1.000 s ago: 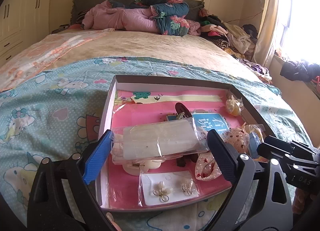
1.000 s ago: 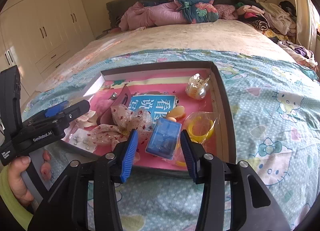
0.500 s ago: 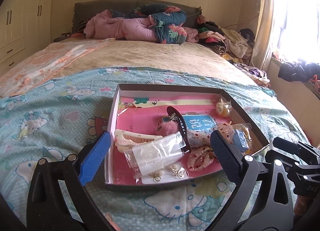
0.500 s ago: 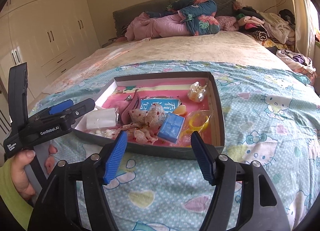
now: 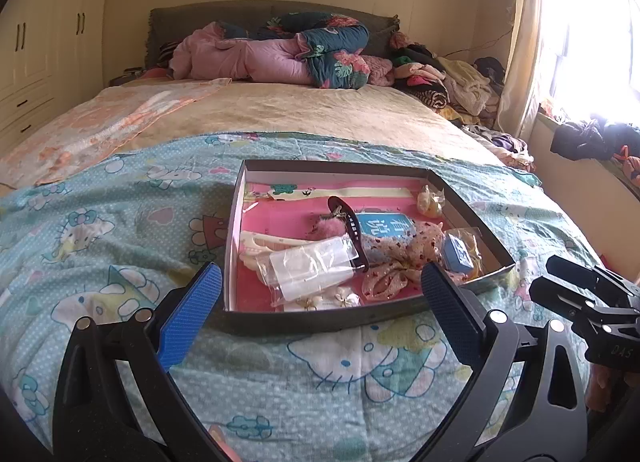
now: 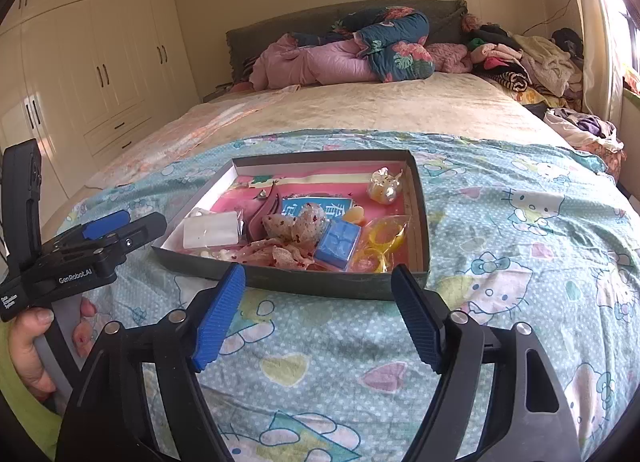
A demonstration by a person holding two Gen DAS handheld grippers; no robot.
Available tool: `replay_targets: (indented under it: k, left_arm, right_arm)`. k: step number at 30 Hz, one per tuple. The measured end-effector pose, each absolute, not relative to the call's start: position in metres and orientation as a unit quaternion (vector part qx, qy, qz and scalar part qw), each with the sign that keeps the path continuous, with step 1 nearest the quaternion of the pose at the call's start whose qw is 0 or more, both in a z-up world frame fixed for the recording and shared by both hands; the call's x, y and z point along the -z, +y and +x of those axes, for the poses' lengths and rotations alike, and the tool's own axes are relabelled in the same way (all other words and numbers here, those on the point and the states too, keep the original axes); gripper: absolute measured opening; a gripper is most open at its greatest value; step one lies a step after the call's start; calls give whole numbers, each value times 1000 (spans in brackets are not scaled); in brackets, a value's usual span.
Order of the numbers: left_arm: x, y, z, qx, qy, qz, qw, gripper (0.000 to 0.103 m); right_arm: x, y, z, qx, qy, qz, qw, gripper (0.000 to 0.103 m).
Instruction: Organize jewelry
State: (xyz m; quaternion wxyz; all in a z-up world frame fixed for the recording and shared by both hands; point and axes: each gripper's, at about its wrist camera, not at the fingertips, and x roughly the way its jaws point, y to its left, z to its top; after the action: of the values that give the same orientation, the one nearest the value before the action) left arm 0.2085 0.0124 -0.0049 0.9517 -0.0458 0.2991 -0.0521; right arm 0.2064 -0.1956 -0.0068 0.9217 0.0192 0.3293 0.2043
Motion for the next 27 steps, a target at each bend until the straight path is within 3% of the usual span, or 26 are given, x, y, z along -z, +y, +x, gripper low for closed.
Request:
replay_targets:
  k: [5,12,27]
  left_arm:
    - [7,11,196,56,302,-47,951,91]
    - [10,4,177,62,293,-43,953,92]
    - [3,3,142,44,246,-30,968,92]
  right_arm:
    - [3,-198,196,-192,314,15,930,86]
    - [0,-196,177,-187,288,1,939,93]
    - [-2,-196,138,-167,226,-11,960,97]
